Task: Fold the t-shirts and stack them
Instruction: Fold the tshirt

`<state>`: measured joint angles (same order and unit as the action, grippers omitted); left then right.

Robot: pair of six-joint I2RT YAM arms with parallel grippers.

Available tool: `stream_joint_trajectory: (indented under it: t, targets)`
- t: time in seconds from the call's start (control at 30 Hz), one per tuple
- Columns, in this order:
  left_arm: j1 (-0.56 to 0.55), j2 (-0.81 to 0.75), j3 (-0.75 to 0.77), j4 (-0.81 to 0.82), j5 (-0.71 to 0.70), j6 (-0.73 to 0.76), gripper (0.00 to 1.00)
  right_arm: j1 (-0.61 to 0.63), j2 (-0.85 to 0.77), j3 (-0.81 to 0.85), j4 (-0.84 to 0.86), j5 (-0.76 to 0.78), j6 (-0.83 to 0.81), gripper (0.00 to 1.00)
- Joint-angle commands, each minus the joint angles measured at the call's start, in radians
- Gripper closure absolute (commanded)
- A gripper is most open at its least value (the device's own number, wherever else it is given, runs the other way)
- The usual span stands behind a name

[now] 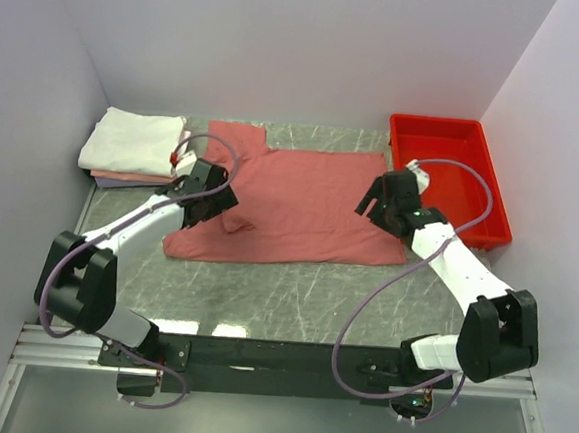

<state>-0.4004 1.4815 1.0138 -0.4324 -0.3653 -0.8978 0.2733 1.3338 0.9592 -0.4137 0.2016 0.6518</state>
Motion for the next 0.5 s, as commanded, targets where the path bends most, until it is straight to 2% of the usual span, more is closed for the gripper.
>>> stream_joint_trajectory:
  t: [0.0,0.27,0.47]
  targets:
    - [0.003,-0.061,-0.108,0.064,0.055,-0.039,0.01,0.066,0.025,-0.040,0.062,-0.045,-0.030,0.15]
    - [0.017,0.008,-0.176,0.109,0.124,-0.058,0.01,0.175,0.269,0.015,0.125,-0.099,-0.055,0.14]
    - [0.018,-0.047,-0.280,0.096,0.137,-0.108,0.01,0.187,0.285,-0.037,0.124,-0.123,-0.008,0.14]
